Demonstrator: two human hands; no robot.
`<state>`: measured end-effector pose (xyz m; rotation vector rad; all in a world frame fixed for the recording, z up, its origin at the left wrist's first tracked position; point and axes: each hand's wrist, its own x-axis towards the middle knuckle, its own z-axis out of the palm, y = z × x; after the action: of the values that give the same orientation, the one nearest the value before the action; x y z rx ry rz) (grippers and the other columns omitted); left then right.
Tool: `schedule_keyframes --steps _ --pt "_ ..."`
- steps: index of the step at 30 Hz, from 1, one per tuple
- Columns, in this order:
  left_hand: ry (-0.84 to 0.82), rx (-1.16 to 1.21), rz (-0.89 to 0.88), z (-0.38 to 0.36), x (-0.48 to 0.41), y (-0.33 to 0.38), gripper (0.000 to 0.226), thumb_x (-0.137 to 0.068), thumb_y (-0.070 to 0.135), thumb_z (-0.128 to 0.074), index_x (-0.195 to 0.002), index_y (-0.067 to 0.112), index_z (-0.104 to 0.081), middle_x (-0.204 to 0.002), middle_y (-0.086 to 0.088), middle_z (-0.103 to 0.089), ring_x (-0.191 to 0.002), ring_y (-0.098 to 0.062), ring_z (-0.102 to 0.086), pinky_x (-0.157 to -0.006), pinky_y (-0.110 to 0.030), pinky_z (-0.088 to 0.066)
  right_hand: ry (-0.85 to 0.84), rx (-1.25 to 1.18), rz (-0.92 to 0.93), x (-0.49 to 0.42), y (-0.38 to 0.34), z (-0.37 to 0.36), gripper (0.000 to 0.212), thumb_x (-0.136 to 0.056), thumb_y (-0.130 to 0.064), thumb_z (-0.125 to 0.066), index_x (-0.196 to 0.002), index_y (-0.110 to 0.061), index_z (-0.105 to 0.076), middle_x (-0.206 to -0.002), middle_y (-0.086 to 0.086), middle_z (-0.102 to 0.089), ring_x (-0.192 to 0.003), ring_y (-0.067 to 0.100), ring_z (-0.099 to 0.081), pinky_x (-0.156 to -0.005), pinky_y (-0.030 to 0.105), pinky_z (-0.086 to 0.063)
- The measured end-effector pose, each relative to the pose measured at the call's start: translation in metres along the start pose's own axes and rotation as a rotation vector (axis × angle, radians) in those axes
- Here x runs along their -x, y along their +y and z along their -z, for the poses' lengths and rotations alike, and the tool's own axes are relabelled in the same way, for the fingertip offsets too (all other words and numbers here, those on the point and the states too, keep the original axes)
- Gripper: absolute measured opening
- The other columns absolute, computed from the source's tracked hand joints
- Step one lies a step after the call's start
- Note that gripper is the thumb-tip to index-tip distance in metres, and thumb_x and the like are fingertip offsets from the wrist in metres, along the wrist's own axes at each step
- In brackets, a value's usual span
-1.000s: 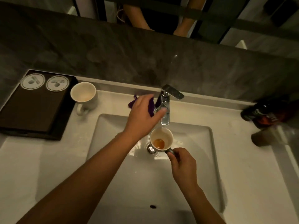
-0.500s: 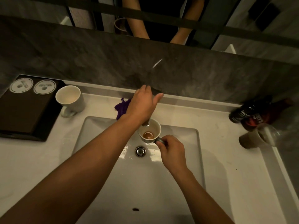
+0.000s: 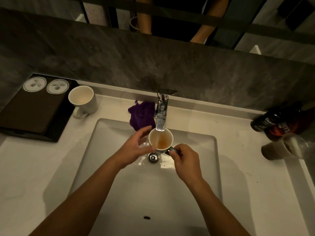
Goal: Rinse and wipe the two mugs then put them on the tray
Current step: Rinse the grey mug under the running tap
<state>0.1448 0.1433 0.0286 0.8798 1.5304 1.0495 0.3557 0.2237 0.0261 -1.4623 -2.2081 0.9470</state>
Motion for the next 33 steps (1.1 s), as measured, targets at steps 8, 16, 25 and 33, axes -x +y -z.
schedule_keyframes --steps 8,16,25,33 --pt "0.097 -0.356 -0.124 -0.017 -0.002 -0.006 0.094 -0.067 0.038 -0.095 -0.146 0.034 -0.045 -0.141 0.010 -0.051 -0.124 -0.010 -0.055 -0.108 -0.041 -0.051 -0.052 0.007 0.003 0.003 0.007 -0.002 0.009 -0.093 -0.027 -0.070 -0.090 -0.019 -0.070 -0.082 -0.007 -0.067 -0.076 0.010 -0.062 -0.069 0.032 -0.053" --pt "0.108 -0.367 -0.131 -0.013 0.001 -0.010 0.092 -0.067 0.039 -0.095 -0.145 0.031 -0.047 -0.140 0.007 -0.052 -0.123 -0.012 -0.056 -0.106 -0.040 -0.052 -0.084 -0.006 0.033 0.002 0.007 -0.001 0.007 -0.093 -0.025 -0.071 -0.091 -0.019 -0.070 -0.083 -0.007 -0.067 -0.078 0.009 -0.061 -0.069 0.030 -0.051" --pt "0.119 -0.366 -0.072 -0.021 0.004 -0.007 0.089 -0.066 0.039 -0.097 -0.138 0.031 -0.046 -0.137 0.007 -0.050 -0.119 -0.010 -0.056 -0.100 -0.032 -0.053 -0.119 0.052 0.106 -0.007 0.011 0.013 0.005 -0.094 -0.021 -0.069 -0.091 -0.017 -0.069 -0.085 -0.005 -0.066 -0.076 0.006 -0.057 -0.067 0.022 -0.044" --pt "0.150 -0.400 0.102 -0.031 -0.024 0.001 0.090 -0.064 0.046 -0.092 -0.137 0.019 -0.047 -0.127 -0.001 -0.058 -0.109 -0.019 -0.059 -0.076 -0.029 -0.054 -0.135 0.009 0.142 -0.028 0.007 0.006 0.009 -0.097 -0.022 -0.064 -0.099 -0.018 -0.072 -0.094 -0.008 -0.067 -0.083 0.005 -0.058 -0.071 0.012 -0.042"
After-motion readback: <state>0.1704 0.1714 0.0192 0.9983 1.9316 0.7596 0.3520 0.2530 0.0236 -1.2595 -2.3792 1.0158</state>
